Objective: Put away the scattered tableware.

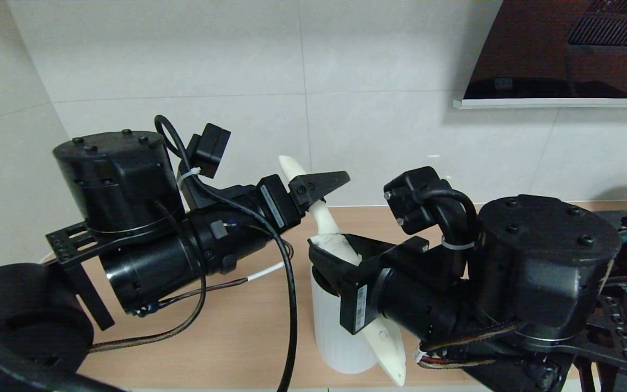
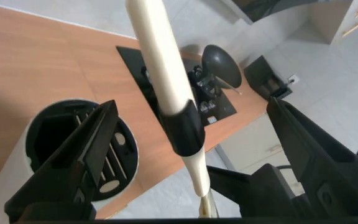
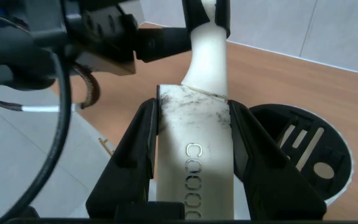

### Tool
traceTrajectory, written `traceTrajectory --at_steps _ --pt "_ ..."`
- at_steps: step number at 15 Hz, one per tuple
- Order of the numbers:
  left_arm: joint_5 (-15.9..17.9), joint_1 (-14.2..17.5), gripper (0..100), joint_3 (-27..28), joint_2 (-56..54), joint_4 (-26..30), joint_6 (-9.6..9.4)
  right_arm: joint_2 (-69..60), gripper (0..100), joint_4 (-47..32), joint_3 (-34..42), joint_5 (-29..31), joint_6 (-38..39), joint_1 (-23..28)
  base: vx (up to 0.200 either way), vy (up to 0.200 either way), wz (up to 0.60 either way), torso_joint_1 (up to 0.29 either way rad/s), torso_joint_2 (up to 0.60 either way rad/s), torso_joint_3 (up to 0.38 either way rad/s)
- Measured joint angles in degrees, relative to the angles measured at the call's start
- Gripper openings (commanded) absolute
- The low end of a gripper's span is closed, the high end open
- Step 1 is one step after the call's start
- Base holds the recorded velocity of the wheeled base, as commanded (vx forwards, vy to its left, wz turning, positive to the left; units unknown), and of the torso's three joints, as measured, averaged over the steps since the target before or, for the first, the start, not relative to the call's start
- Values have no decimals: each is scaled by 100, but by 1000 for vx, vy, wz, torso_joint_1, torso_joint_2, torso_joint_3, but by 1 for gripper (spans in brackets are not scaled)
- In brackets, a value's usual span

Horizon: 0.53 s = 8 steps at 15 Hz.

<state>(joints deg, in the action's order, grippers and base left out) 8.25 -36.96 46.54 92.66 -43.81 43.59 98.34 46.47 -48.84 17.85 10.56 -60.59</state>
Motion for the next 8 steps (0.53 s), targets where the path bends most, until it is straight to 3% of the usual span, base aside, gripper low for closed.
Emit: traceTrajectory --at_steps 5,6,8 --pt "-73 -7 100 -5 50 -2 -2 -2 0 0 74 0 0 -7 0 0 0 0 0 0" --pt "-82 -7 0 -5 61 -2 -7 -2 0 0 79 0 -2 -7 0 0 0 0 0 0" --pt "-87 -2 0 -5 94 -2 -10 -5 0 4 85 0 0 -5 0 0 0 0 0 0"
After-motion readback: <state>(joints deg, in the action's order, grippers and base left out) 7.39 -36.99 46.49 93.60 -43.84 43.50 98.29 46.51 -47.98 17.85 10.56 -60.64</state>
